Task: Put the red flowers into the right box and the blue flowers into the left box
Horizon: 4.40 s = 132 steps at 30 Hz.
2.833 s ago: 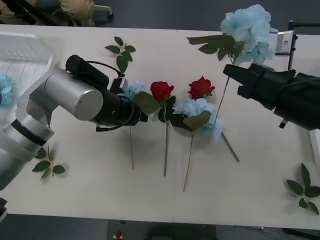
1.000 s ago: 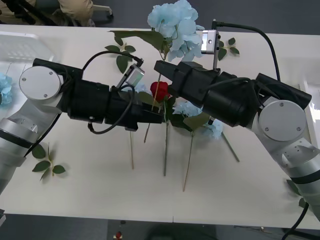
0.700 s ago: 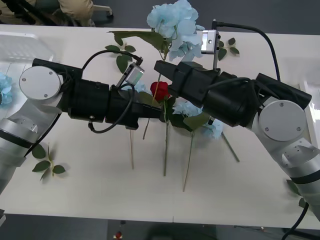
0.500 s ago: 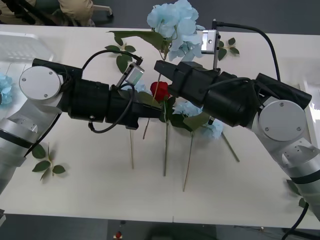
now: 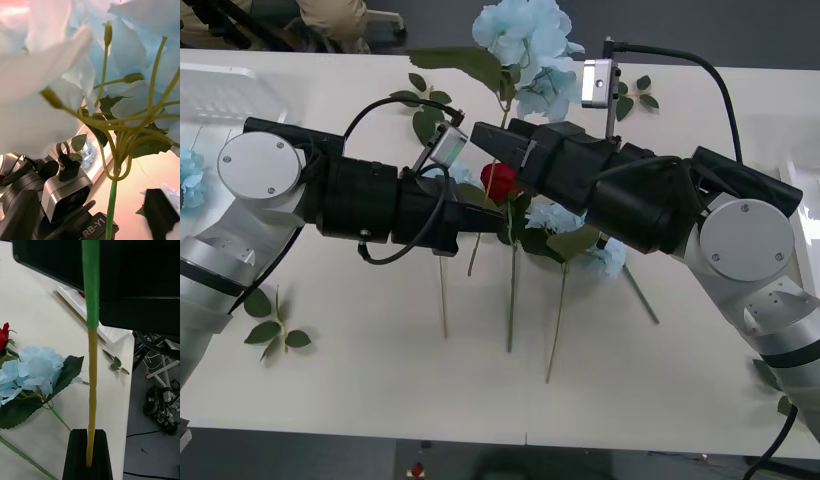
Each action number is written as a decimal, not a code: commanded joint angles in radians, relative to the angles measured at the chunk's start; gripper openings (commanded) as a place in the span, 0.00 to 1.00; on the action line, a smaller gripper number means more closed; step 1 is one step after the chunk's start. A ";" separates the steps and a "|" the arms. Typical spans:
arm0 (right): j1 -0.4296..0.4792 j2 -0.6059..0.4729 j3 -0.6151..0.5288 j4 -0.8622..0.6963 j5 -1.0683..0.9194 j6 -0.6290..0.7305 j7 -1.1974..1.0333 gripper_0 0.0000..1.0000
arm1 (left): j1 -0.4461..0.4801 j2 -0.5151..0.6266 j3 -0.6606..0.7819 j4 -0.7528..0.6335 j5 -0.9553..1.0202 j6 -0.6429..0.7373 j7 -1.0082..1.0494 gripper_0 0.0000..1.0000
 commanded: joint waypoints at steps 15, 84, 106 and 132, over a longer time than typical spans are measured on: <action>-0.021 -0.064 -0.008 -0.019 -0.060 -0.001 0.063 0.96 | -0.002 0.297 0.002 0.001 0.015 -0.022 -0.053 0.00; -0.353 -0.102 -0.058 0.452 0.767 0.708 -0.499 0.96 | -0.013 0.630 0.153 0.456 -0.317 -0.092 -0.059 0.87; -0.396 -0.069 0.067 0.548 0.862 0.668 -0.479 0.96 | -0.007 0.383 0.218 0.071 -0.176 0.024 0.463 0.87; -0.477 0.047 0.106 0.766 0.986 0.585 -0.456 0.93 | 0.495 -0.160 0.272 -0.702 -0.992 0.121 0.670 0.86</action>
